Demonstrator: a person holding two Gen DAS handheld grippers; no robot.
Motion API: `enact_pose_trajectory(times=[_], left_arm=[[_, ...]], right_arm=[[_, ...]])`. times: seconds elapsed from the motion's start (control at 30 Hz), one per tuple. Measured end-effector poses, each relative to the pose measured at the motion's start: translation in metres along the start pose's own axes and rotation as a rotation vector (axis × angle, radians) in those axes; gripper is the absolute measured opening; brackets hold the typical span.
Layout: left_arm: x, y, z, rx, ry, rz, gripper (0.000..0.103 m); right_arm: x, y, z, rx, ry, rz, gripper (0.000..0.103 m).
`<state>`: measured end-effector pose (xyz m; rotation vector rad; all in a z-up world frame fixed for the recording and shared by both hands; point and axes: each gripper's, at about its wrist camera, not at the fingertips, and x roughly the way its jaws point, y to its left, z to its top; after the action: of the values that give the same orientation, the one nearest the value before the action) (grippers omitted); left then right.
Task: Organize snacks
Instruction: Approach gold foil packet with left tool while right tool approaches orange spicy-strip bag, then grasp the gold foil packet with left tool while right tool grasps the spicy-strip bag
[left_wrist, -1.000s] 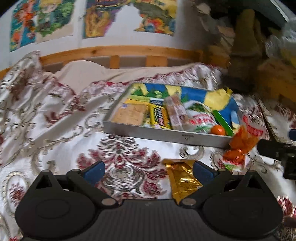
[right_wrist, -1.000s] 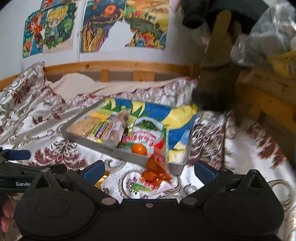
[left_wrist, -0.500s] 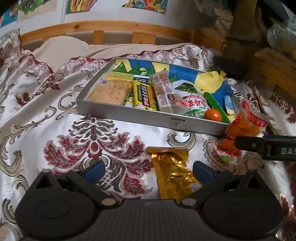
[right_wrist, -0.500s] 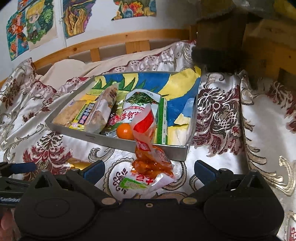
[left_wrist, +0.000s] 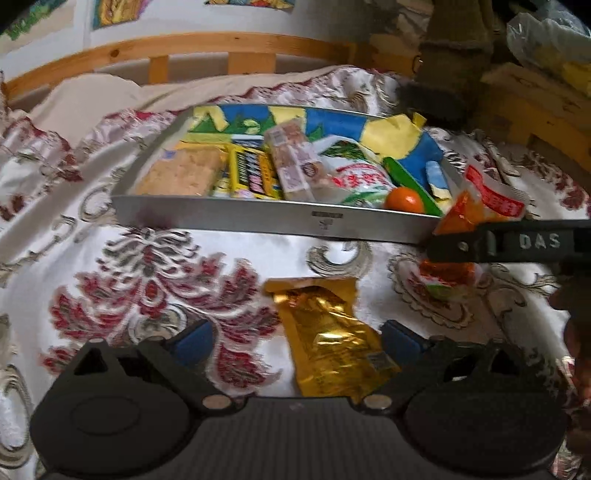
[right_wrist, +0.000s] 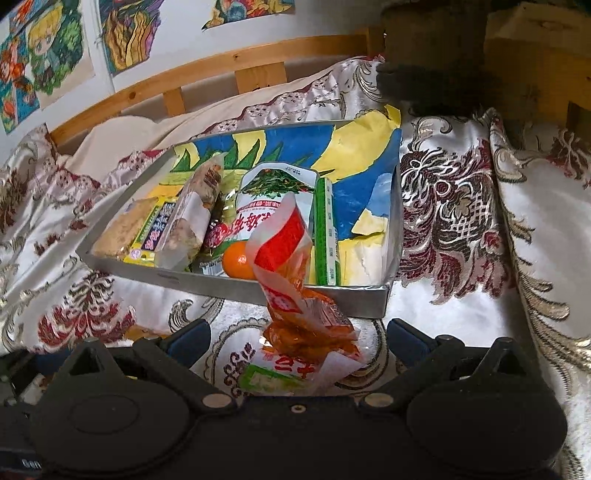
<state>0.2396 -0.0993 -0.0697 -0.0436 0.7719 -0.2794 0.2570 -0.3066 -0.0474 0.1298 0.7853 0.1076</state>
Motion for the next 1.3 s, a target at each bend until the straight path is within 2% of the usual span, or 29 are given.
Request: enact_pose_trajectory(times=[0.23,0.47,0.7,0.83,0.97,1.3], left_arm=[[0.006,0.002,0.001,-0.022,0.01,-0.032,0.087],[0.009,0.001,0.006,-0.011,0.019,-0.022,0.085],[0.009,0.003,0.011,-0.03,0.019,-0.014,0.068],[0.009,0.002,0.013,-0.026,0.017,-0.017,0.06],[0.008,-0.003,0.013,-0.022,0.027,-0.018,0.059],[0.01,-0.006,0.013,-0.006,0.055,-0.023,0.061]], right_arm=[[0.012,-0.008,0.002,0.06,0.013,0.007,0.092],[0.023,-0.013,0.002,0.082,0.007,-0.039,0.086],[0.025,-0.009,0.001,0.056,0.004,-0.082,0.08],[0.024,-0.008,0.002,0.046,0.024,-0.086,0.07],[0.02,-0.003,0.004,0.019,0.046,-0.078,0.063],[0.016,-0.002,0.008,-0.004,0.092,-0.066,0.057]])
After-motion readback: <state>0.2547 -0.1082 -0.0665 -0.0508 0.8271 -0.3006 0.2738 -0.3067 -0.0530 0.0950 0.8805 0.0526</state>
